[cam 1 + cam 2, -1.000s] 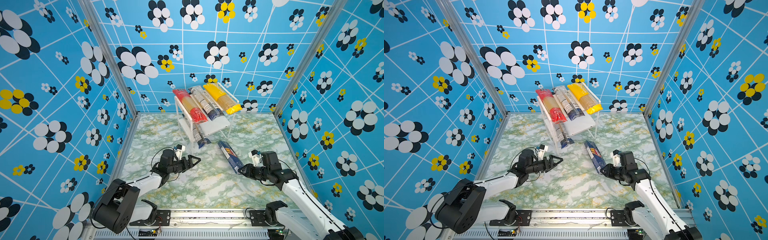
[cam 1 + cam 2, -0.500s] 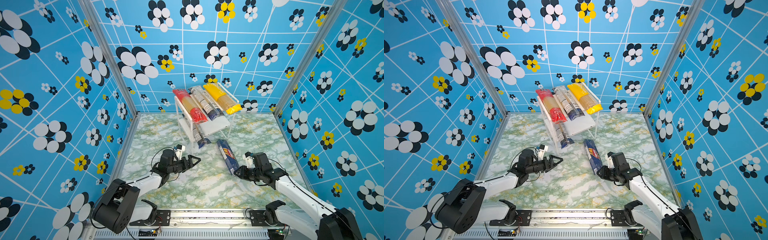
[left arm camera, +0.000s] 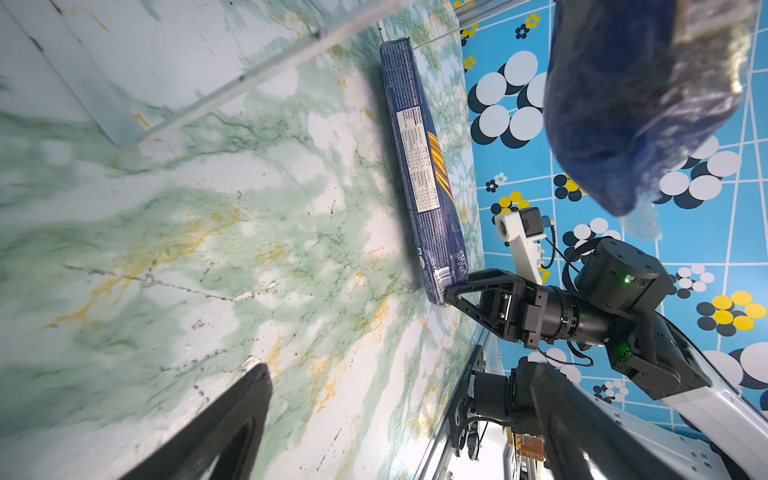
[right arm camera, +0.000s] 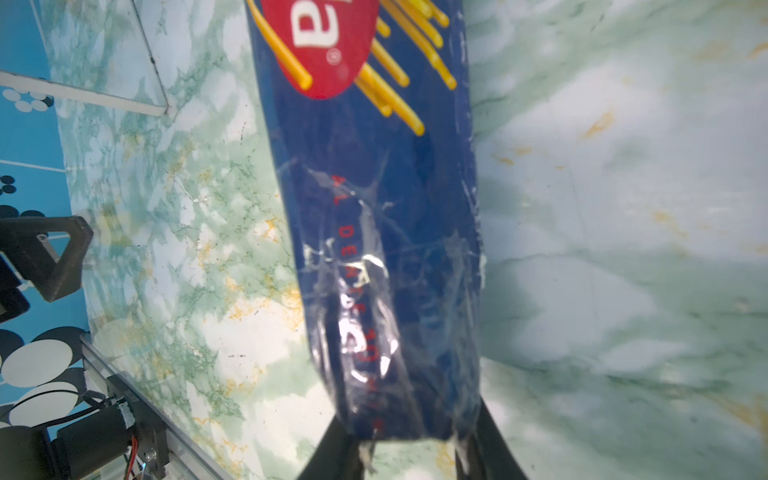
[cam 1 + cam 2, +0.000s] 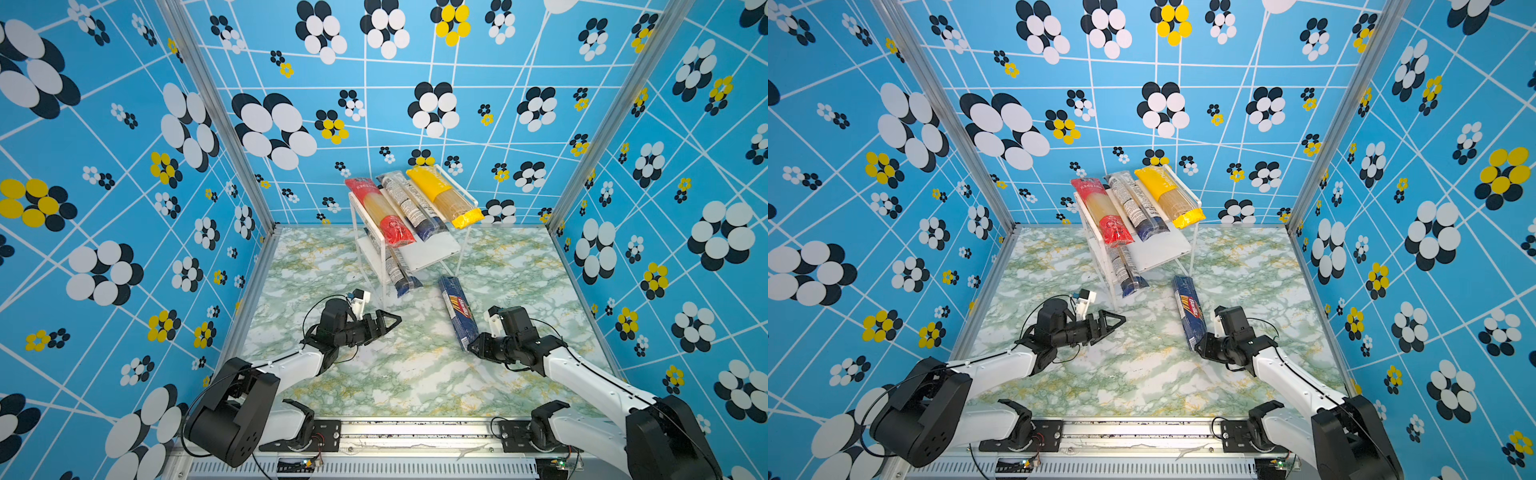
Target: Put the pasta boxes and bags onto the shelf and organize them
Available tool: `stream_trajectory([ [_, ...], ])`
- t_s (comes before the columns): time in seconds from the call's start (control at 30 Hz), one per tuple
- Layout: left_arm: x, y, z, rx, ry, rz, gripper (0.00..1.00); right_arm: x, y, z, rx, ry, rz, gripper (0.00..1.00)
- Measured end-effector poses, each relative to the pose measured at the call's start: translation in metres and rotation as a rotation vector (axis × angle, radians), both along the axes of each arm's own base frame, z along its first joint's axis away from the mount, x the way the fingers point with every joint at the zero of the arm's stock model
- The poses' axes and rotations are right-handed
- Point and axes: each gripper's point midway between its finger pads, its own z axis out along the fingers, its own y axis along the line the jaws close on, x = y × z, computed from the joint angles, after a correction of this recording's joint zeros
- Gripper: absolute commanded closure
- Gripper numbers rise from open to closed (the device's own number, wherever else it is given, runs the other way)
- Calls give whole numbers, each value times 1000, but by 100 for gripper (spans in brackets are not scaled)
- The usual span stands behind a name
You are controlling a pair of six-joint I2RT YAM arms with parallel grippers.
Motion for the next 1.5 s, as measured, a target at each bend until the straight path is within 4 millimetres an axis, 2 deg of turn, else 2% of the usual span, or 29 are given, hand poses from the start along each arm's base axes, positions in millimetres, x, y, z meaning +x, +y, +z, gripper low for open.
stream_trajectory([
  [0.2,0,0,0,0,0,0,1,-1,-3,-6,-22,14,-15,50],
  [0.4,0,0,0,0,0,0,1,0,-6,-3,-46,-18,-19,45],
  [0.43,0,0,0,0,0,0,1,0,-6,-1,-47,-25,-19,43],
  [0.5,0,0,0,0,0,0,1,1,-7,2,-52,-43,-24,31],
  [0.6,0,0,0,0,0,0,1,3,-9,4,-63,-55,-30,26],
  [0.83,0,0,0,0,0,0,1,7,-15,7,-114,-55,-39,23],
  [1.13,0,0,0,0,0,0,1,36,-2,21,-168,-99,22,22],
  [1.27,0,0,0,0,0,1,1,45,4,12,-224,-85,58,23],
  [1.5,2,2,-1,1,2,8,1,48,10,-15,-324,-38,104,23],
])
